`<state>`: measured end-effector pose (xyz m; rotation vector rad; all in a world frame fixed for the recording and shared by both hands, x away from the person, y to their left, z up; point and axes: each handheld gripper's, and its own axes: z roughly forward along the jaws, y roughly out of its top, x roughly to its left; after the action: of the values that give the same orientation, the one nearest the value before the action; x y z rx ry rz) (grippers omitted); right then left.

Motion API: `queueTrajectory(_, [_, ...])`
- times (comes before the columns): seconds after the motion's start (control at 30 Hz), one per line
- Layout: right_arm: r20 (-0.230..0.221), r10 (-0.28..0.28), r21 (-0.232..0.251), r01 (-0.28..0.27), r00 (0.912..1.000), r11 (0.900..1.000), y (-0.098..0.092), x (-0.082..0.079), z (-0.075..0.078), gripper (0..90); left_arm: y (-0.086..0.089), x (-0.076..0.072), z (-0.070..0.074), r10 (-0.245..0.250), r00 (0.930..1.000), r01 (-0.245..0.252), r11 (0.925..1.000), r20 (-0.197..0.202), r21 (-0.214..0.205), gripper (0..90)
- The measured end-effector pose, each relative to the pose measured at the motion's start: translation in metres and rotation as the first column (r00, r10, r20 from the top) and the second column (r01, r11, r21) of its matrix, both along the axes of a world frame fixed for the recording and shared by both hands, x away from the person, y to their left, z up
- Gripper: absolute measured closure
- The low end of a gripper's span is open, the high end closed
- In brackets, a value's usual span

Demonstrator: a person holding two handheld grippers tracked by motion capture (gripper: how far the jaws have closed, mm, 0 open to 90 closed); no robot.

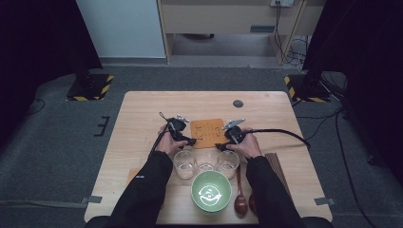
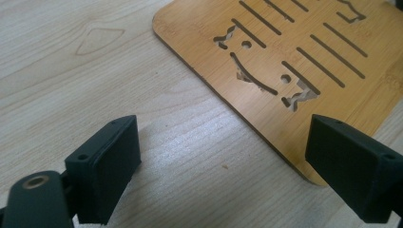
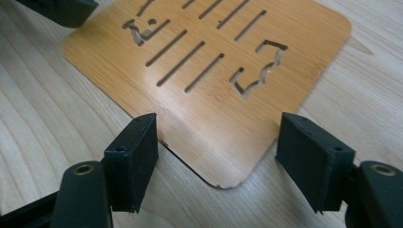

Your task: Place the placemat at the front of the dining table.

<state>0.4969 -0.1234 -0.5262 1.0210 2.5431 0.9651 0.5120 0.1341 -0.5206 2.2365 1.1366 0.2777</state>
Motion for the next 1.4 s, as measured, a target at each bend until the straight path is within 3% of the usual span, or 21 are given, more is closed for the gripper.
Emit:
queueTrajectory(0.23, [-0.01,0.029,0.041,-0.029,0.9995,0.9987,0.002,-0.002,-0.001,33.8,-0.005,-0.002,-0.002,-0.052,0.9986,0.052,0.9981,0.004,0.033,9.0])
queueTrajectory(0.33, [-0.01,0.032,0.057,-0.032,0.9994,0.9979,0.002,-0.002,-0.001,34.6,-0.006,-0.002,-0.003,-0.057,0.9983,0.057,0.998,0.013,0.028,7.7])
queueTrajectory(0.67, [-0.006,0.022,0.06,-0.022,0.9997,0.998,0.003,-0.003,-0.001,35.2,-0.005,0.006,-0.005,-0.05,0.9972,0.049,0.9984,0.055,0.027,8.1])
queueTrajectory(0.77, [-0.003,0.021,0.059,-0.021,0.9998,0.9981,0.002,-0.003,-0.002,35.1,-0.004,0.002,-0.002,-0.063,0.9963,0.061,0.9975,0.057,0.036,13.6])
queueTrajectory(1.17, [0.001,0.013,0.058,-0.013,0.9999,0.9982,0.003,-0.003,-0.002,34.2,0.006,-0.014,-0.006,-0.14,0.9891,0.138,0.9893,0.046,0.047,8.9])
queueTrajectory(1.4, [0.006,0.014,0.059,-0.014,0.9999,0.9982,0.003,-0.004,-0.002,33.9,0.005,-0.009,-0.007,-0.125,0.9899,0.122,0.9914,0.066,0.047,8.4])
